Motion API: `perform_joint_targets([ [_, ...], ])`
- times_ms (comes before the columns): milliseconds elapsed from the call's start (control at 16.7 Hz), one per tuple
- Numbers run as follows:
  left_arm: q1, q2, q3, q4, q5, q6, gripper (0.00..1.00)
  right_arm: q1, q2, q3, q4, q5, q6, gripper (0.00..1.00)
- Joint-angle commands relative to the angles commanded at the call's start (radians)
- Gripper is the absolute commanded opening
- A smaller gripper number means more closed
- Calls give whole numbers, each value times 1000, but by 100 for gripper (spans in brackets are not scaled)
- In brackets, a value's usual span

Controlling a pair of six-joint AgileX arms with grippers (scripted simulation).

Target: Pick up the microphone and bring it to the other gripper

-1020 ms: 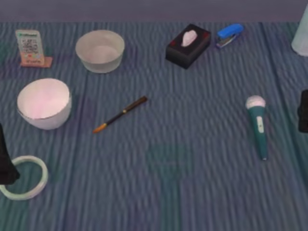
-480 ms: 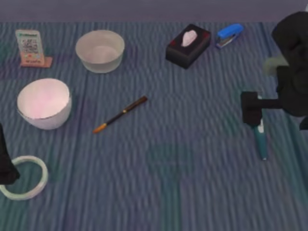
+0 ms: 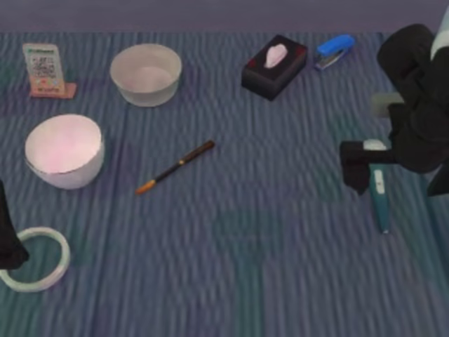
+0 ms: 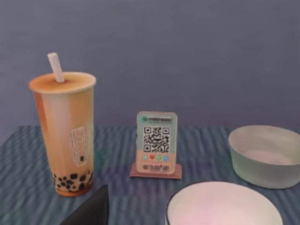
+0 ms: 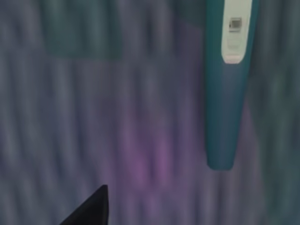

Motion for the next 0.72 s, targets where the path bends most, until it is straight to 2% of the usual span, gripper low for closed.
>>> perform_joint_targets([
  [180, 0, 0, 0, 0, 0, 0, 100, 1, 28, -17, 41, 0, -2, 100],
  [540, 0, 0, 0, 0, 0, 0, 100, -3, 186, -116, 310, 1, -4, 100],
  [720, 0, 0, 0, 0, 0, 0, 100, -3, 218, -136, 353, 1, -5, 100],
])
